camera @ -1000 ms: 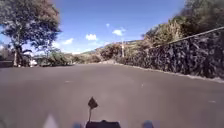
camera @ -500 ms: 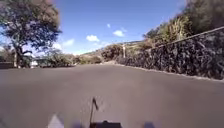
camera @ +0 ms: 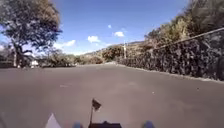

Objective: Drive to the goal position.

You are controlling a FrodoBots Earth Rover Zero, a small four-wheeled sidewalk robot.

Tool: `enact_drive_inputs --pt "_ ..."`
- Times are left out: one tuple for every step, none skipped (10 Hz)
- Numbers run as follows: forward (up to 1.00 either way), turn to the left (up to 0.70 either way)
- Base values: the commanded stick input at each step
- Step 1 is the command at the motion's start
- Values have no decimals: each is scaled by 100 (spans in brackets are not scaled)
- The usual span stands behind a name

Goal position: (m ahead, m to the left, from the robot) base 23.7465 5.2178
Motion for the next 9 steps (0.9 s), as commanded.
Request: enact_drive_inputs --pt "50 0" --pt "50 0" --pt "50 0" --pt "50 0" --pt "50 0" --pt "50 0" --pt "50 0" --pt "50 0" --pt "50 0"
